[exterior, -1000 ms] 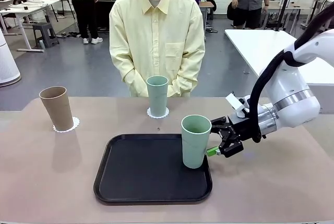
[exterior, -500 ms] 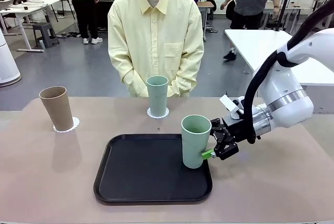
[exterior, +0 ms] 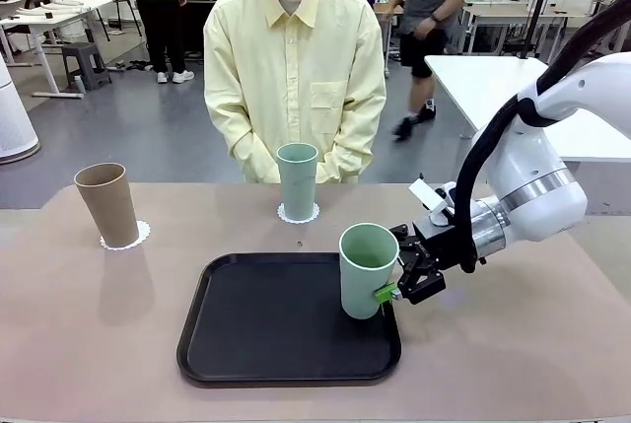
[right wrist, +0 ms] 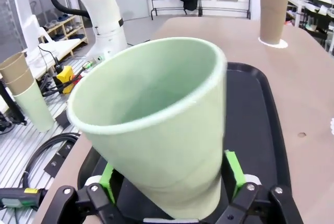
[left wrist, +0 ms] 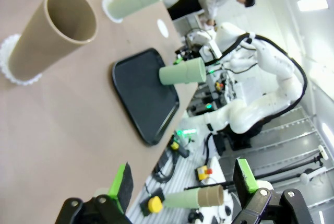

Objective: Place coasters on the table and set cups on them.
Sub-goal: Take one Reusable plastic cup from the Flat Tray and place it on a coaster set by the human.

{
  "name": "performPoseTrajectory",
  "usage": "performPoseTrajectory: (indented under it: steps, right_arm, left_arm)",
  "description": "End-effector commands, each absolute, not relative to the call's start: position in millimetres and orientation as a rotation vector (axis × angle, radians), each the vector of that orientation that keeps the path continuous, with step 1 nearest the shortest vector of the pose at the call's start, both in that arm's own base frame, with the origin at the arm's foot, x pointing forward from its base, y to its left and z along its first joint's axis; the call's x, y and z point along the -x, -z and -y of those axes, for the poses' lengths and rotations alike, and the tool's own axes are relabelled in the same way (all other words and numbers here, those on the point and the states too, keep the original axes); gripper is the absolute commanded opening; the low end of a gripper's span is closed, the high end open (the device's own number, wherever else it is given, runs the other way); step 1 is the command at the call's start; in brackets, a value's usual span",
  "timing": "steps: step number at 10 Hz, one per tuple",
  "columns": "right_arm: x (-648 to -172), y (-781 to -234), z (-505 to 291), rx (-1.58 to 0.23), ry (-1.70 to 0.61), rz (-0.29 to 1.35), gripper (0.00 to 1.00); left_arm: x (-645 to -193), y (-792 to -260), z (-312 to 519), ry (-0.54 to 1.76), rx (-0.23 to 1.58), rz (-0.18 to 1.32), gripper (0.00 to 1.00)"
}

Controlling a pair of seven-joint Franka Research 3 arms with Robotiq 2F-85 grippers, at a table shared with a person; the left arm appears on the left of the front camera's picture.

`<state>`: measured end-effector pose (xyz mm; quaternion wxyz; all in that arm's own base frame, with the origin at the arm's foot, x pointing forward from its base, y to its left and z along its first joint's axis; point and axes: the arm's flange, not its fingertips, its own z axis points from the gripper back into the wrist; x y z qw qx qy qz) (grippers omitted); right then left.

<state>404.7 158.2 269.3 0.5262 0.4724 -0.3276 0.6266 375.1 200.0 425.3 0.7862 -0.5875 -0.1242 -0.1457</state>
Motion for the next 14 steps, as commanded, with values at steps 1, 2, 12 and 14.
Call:
performPoseTrajectory:
  steps: [1, 2, 12, 14]
  right_arm:
    - [-404, -268, -161, -1.156, -1.467, 0.783, 0.42]
    - [-404, -268, -161, -1.162, -1.464, 0.779, 0.23]
    - [-388, -341, -139, -1.297, -1.335, 0.967, 0.63]
    - [-386, -349, -135, -1.329, -1.329, 0.998, 0.63]
  left_arm:
    - [-375, -428, -199, 0.296, 1.265, 0.268, 1.0]
    - [-375, -428, -199, 0.296, 1.265, 0.268, 1.0]
    - [-375, -428, -199, 0.296, 1.265, 0.268, 1.0]
    - [-375, -428, -199, 0.296, 1.265, 0.268, 1.0]
